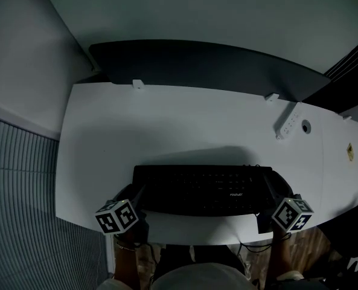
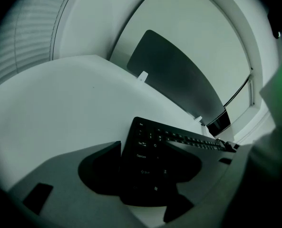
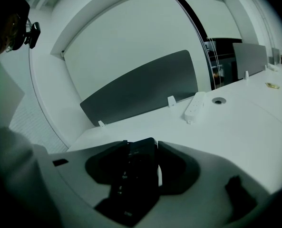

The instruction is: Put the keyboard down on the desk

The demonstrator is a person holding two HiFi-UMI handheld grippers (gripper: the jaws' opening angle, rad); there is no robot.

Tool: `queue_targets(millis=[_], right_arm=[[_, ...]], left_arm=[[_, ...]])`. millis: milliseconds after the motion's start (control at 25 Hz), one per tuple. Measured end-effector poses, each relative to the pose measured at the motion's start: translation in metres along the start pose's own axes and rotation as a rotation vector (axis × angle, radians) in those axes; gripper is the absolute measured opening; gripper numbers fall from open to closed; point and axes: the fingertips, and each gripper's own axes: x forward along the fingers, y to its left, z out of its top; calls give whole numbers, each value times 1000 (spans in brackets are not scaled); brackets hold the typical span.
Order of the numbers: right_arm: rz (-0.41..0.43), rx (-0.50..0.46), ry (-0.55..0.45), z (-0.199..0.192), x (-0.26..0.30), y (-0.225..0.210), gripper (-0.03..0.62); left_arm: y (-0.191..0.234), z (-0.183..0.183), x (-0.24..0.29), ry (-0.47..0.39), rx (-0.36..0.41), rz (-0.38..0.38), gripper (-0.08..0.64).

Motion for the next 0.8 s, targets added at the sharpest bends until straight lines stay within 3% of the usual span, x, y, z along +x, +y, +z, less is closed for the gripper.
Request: queue_targets(millis=[400, 800], right_arm=[[14, 71, 33, -11, 12, -8, 209], [13, 64, 138, -28, 19, -14, 206]], left_arm=[[-1, 15, 5, -16, 65, 42, 265], [-1, 15, 6, 4, 93, 53, 265]])
